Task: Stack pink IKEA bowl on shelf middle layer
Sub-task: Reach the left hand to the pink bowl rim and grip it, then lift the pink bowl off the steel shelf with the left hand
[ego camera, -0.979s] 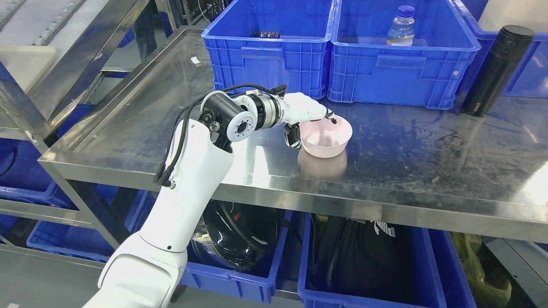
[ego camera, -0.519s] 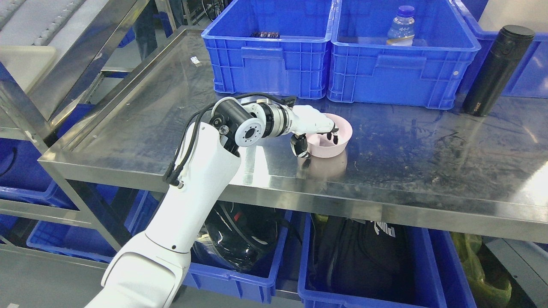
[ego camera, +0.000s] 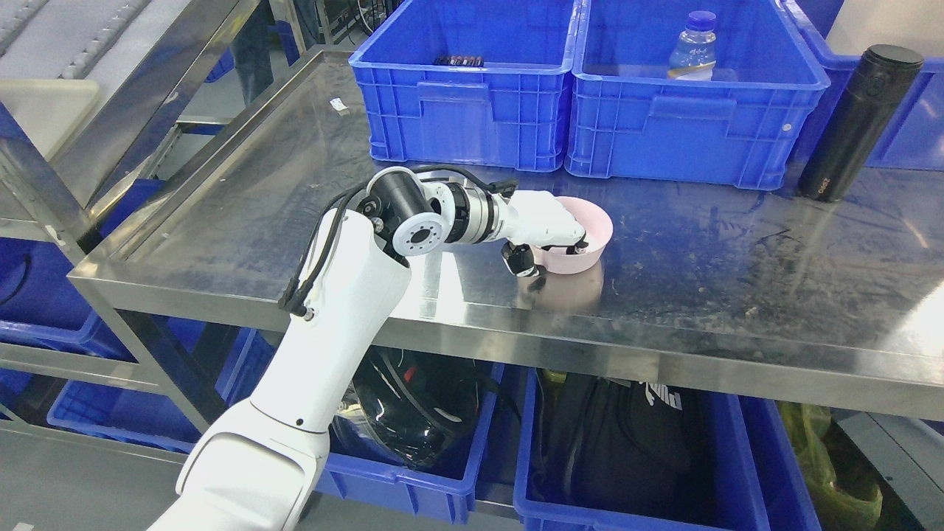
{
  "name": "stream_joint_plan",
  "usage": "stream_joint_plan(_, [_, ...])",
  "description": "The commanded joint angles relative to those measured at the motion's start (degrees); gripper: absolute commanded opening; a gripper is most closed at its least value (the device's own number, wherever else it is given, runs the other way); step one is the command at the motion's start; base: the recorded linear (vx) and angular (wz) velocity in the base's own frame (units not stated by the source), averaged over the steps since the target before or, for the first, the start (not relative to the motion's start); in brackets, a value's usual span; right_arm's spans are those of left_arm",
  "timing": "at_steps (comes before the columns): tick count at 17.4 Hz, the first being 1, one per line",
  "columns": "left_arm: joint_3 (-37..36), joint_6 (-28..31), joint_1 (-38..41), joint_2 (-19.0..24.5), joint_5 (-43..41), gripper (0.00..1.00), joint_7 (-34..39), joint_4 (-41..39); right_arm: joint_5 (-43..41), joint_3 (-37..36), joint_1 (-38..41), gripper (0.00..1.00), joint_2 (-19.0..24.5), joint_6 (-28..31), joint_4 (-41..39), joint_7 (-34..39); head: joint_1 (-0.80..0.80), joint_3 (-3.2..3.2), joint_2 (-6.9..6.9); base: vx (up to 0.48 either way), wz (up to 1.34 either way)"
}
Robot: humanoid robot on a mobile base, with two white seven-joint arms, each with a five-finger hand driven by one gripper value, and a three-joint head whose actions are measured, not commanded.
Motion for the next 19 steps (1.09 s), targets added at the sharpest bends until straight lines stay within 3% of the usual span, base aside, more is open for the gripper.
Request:
stream_joint_plan(1, [11.08,-3.99,-1.36,0.81,6.02,0.0,0.17,0.61,0.0,0.0,0.18,1.0,-1.0,0.01,-1.0,-0.03,0.0,0.0,0.0,0.001,-0.01])
stream_joint_plan(8, [21.12,-7.69,-2.25,0.81,10.35,0.0,0.08,-6.32,0.0,0.0,0.27,1.0,-1.0,0.01,-1.0,-0.03,0.0,0.0,0.0,-0.001,-0.01])
stream_joint_plan(12, [21.91,-10.51,-1.29,0.81,19.03,0.0,0.52,-9.05,0.0,0.0,0.27,1.0,-1.0,0.01,-1.0,-0.03,0.0,0.0,0.0,0.0,0.0])
stream_joint_plan(19, [18.94,-12.88,3.99,0.81,19.75,0.0,0.61,-12.39,0.0,0.0,0.26,1.0,-1.0,0.01,-1.0,-0.03,0.0,0.0,0.0,0.0,0.02])
